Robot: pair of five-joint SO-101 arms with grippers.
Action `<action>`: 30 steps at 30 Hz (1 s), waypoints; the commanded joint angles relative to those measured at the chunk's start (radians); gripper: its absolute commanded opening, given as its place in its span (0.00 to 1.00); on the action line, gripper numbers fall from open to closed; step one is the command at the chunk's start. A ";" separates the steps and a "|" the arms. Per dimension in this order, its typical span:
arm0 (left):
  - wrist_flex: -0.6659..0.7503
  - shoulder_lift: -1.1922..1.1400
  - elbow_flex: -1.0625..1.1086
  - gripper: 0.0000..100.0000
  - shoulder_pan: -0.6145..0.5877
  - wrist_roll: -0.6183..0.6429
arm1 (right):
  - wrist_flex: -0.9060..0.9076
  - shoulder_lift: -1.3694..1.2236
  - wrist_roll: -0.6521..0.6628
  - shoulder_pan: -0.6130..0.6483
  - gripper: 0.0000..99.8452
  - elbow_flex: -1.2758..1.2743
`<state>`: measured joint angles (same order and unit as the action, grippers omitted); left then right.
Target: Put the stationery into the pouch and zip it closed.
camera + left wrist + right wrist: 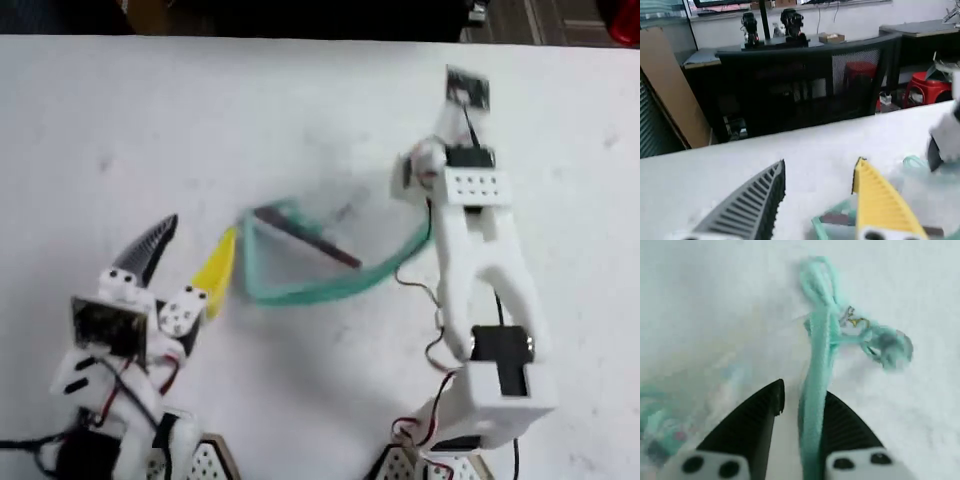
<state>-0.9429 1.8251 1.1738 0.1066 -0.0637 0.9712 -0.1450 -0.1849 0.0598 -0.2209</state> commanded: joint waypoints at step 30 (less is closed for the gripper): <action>-0.186 -0.077 -0.091 0.12 -0.079 -0.150 | 0.305 0.607 0.304 0.027 0.30 0.021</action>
<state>-1.0610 1.8098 1.2689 0.0376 -0.1373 1.1769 0.3030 0.0713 0.1105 -0.3314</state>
